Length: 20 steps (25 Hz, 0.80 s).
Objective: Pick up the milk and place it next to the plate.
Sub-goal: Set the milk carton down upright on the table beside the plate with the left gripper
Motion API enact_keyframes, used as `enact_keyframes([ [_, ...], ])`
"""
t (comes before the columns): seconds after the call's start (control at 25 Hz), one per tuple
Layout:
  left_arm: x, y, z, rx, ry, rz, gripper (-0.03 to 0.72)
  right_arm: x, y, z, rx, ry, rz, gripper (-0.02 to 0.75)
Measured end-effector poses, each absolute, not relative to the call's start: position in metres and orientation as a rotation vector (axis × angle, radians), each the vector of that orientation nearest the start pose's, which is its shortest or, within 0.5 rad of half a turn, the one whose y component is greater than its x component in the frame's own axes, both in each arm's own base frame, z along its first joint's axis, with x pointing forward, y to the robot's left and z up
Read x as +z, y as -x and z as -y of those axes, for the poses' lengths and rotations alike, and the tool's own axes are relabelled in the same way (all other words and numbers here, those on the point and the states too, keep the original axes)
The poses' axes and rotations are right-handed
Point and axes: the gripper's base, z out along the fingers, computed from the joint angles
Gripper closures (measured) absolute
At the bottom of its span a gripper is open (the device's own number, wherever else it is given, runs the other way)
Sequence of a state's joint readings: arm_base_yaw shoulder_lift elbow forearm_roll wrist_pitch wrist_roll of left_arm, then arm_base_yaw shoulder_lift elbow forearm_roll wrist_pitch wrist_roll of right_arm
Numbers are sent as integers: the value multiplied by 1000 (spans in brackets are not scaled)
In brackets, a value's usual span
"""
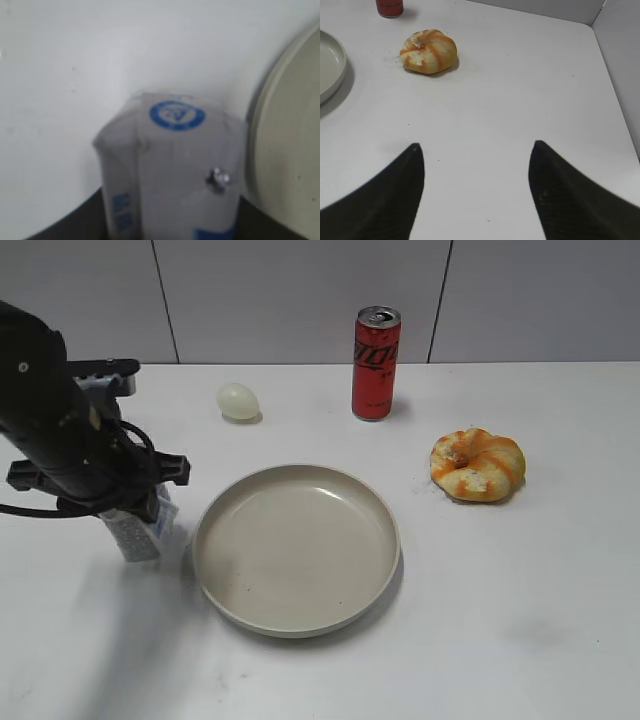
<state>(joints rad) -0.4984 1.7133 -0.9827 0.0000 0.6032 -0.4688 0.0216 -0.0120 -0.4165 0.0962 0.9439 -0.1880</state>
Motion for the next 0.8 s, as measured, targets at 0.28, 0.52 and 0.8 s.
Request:
enact_keyframes([
  [0.28,179,-281,154,-214,-72,-2853,76,263,-7,-7,7,202,-1985,241],
  [0.52,246,-291,135,-158,-158,-2717,24,263,-7,-7,7,202,-1985,241],
  [0.8,363,-312,52,-90,-200,-2581,67,263,-7,-7,7,202,-1985,241],
])
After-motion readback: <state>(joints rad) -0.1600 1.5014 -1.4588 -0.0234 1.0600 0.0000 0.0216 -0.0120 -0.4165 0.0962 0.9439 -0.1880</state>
